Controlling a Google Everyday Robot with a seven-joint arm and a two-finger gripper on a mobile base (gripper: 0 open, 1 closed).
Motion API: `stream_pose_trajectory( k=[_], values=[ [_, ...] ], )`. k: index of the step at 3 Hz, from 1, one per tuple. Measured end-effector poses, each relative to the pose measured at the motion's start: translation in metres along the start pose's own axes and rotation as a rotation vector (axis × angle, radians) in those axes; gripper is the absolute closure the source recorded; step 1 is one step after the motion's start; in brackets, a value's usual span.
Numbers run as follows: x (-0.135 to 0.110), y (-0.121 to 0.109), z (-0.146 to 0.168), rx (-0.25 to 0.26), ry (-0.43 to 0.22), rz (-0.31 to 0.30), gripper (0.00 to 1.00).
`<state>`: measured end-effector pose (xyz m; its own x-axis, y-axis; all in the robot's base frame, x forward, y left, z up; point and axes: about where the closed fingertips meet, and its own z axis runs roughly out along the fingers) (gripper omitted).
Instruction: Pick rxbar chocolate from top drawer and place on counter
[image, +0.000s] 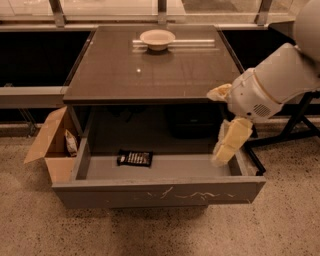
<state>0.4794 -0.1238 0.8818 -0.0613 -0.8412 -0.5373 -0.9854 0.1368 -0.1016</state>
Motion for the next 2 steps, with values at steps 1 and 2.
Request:
stream_pose_trajectory(
  k=[1, 2],
  values=[
    [0.002, -0.003, 0.060, -0.115, -0.079, -0.007, 0.00],
    [0.004, -0.009, 0.095, -0.159, -0.118, 0.009, 0.00]
  ],
)
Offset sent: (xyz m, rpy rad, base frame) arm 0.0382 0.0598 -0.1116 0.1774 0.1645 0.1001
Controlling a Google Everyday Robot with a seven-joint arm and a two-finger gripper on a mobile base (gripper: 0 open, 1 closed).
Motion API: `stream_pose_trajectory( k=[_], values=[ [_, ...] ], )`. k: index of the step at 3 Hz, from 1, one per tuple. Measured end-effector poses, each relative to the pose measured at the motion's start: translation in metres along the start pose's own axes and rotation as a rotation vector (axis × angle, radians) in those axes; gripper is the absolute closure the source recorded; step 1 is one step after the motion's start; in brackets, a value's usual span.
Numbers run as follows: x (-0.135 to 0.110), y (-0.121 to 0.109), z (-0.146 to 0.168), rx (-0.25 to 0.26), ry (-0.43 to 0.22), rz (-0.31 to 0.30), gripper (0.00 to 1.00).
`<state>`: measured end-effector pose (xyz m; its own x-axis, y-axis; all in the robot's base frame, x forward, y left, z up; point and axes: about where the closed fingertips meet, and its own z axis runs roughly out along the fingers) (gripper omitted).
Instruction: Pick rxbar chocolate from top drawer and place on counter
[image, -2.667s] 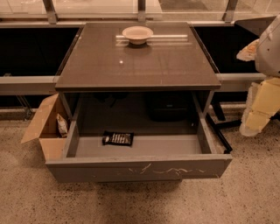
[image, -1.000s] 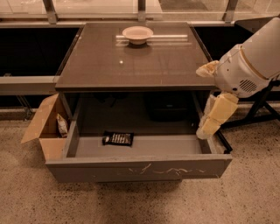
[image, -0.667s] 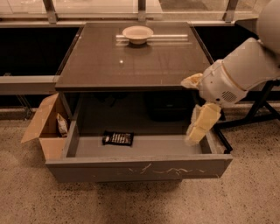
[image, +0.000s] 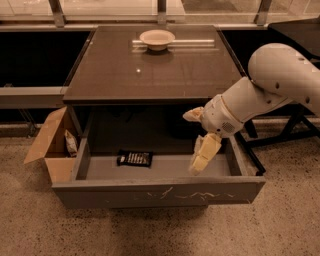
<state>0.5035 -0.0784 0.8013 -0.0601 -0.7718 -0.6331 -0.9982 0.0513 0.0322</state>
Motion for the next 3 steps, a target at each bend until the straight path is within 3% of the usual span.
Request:
stream_pose_trajectory(
  k=[1, 2, 3],
  values=[
    [0.006, -0.014, 0.030, 0.007, -0.021, 0.059, 0.00],
    [0.010, -0.042, 0.064, 0.051, -0.049, 0.133, 0.00],
    [0.010, -0.042, 0.064, 0.051, -0.049, 0.132, 0.00]
  ],
)
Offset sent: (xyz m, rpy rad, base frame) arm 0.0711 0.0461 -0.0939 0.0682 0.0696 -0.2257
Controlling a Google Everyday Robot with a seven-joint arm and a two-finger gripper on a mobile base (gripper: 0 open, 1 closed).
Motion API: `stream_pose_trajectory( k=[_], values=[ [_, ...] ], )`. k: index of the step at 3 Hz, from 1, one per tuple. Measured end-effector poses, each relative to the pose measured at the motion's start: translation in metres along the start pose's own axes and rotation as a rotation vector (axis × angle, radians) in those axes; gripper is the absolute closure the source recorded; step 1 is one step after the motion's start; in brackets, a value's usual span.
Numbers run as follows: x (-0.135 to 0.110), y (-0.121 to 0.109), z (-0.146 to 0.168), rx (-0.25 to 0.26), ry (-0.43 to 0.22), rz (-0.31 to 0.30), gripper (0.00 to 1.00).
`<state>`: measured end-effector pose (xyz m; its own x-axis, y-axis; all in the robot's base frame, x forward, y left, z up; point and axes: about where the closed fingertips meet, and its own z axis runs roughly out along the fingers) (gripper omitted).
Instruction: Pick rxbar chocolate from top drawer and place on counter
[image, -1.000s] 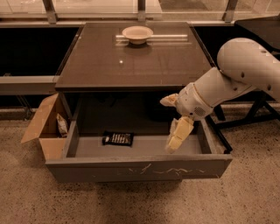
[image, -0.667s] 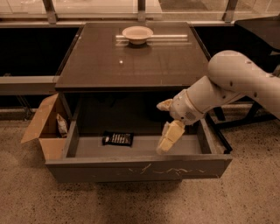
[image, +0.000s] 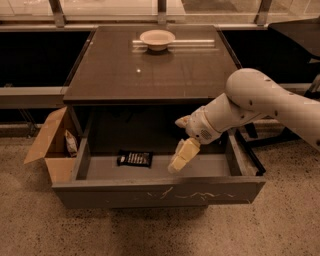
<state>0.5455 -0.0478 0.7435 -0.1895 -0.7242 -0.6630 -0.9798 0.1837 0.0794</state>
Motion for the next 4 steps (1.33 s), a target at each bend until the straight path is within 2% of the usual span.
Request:
stream_pose_trajectory(
  k=[1, 2, 3, 4],
  values=[
    [-0.001, -0.019, 0.018, 0.015, -0.035, -0.018, 0.00],
    [-0.004, -0.039, 0.029, 0.054, -0.064, -0.029, 0.00],
    [-0.010, -0.056, 0.049, 0.071, -0.076, -0.044, 0.00],
    [-0.016, -0.067, 0.076, 0.084, -0.061, -0.046, 0.00]
  ],
)
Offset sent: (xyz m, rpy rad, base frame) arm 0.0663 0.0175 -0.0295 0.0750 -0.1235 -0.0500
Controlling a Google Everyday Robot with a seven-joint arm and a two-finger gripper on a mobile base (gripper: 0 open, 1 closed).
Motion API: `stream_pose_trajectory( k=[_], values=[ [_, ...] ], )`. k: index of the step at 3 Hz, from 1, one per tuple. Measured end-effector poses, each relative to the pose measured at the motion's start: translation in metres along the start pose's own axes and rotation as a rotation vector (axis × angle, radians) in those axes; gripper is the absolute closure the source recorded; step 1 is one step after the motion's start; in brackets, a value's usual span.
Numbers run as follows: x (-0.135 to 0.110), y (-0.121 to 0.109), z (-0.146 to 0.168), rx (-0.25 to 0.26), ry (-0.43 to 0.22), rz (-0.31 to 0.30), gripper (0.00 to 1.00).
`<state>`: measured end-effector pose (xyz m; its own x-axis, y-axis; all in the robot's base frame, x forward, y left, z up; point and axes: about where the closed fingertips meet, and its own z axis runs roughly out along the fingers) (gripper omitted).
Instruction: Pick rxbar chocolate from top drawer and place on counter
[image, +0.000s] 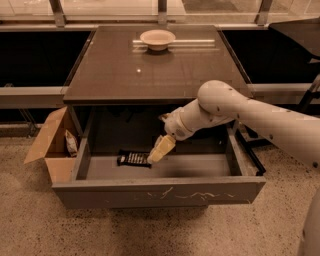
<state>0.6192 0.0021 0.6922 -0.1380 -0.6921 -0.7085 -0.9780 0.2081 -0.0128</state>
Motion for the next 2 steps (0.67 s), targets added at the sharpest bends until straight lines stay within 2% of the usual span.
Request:
stream_pose_trajectory(
  k=[1, 2],
  values=[
    [-0.003, -0.004, 0.025, 0.017, 0.020, 0.003, 0.00],
    [-0.005, -0.004, 0.055, 0.010, 0.037, -0.001, 0.00]
  ],
)
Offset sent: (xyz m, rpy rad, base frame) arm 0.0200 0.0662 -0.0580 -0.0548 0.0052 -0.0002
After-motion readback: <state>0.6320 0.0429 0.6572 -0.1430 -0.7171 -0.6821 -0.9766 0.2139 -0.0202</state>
